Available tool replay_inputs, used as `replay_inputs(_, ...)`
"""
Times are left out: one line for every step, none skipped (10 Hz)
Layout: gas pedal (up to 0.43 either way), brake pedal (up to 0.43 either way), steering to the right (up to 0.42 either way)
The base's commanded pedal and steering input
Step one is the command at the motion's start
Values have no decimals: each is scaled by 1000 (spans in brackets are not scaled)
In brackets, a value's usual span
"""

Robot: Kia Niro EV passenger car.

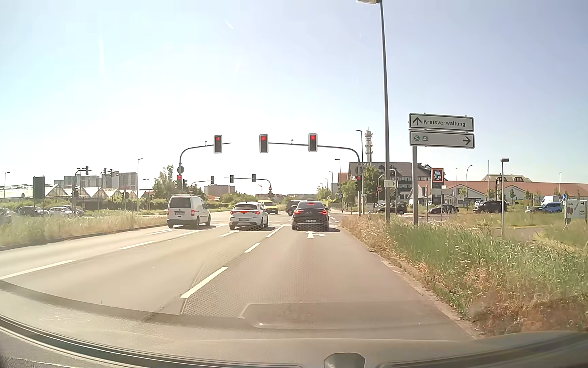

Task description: Follow the waypoints while adhering to traffic rules and regulations

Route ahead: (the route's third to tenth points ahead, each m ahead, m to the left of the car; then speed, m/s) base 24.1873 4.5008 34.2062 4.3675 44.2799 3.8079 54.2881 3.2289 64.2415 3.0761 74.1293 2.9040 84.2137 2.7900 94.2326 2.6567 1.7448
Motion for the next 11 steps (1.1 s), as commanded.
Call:
replay_inputs(0,30,-4)
replay_inputs(0,30,-4)
replay_inputs(0,30,-5)
replay_inputs(0,30,-8)
replay_inputs(0,30,-11)
replay_inputs(0,30,-10)
replay_inputs(0,30,-7)
replay_inputs(0,30,-5)
replay_inputs(0,30,-5)
replay_inputs(0,30,-5)
replay_inputs(0,30,-5)
